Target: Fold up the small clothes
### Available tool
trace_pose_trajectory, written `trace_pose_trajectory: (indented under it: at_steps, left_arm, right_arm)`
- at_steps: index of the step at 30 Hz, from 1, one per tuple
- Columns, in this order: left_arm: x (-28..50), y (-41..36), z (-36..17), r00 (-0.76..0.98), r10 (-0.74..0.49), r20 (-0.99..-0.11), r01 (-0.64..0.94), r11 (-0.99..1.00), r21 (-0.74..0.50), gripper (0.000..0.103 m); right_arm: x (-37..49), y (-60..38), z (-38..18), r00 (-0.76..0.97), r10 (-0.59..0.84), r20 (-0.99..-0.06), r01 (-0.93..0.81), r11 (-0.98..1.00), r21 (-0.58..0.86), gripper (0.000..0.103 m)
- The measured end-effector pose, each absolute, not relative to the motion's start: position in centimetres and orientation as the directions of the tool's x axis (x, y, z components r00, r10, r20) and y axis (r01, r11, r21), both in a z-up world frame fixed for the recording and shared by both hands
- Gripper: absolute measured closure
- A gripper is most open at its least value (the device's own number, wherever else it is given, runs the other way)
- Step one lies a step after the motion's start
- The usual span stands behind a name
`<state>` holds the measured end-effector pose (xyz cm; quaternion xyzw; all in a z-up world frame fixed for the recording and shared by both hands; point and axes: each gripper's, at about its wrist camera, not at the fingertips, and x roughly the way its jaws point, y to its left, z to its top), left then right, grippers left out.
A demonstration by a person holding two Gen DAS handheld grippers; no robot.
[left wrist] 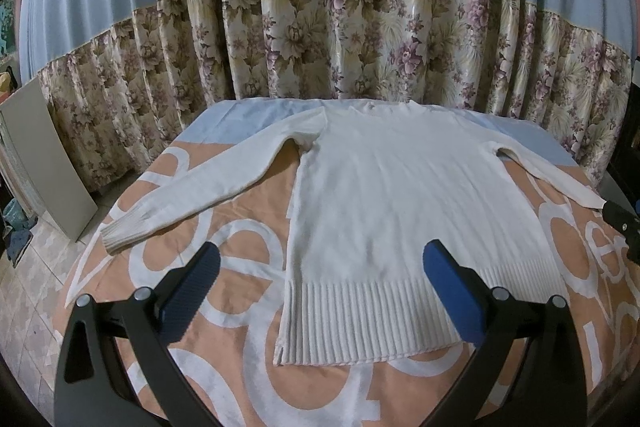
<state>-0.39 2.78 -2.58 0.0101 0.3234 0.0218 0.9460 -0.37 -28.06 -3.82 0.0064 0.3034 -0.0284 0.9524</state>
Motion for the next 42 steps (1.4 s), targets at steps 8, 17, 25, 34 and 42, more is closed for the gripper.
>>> trace_pose_trajectory:
  at_steps: [8,17,25,34,42]
  left_arm:
    - [0.8,1.9,-3.0,0.773,0.037,-0.633,-0.019,0.999,0.036,0.002]
    - [2.7,-0.4,-2.9,0.774,0.026,-0.633,0.022,0.997,0.068,0.002]
    - [5.4,-2.7,-3.3,0.773,0.011,-0.634,0.057,0.995,0.086,0.002]
    - [8.3,-4.6,-4.4,0.76,-0.013,-0.65,0.09,0.992,0.085,0.002]
    - [9.1,-4.9,-6.7,0.727,-0.029,-0.686,0.111,0.991,0.075,0.002]
  right_arm:
    - [2.2,-37.5,-6.6,0.767,-0.154,-0.622,0.21,0.977,0.018,0.003]
    - [4.1,-49.6,-8.0,0.707,-0.285,-0.648,0.442,0.893,0.09,0.003]
    - [7.5,-54.6,-9.8,0.65,-0.315,-0.691,0.536,0.835,0.123,0.012]
    - [10.6,-57.4,-12.9,0.589,-0.293,-0.753,0.612,0.77,0.179,0.029]
    - [10.0,-56.1,-15.6,0.603,-0.233,-0.763,0.565,0.8,0.202,0.092]
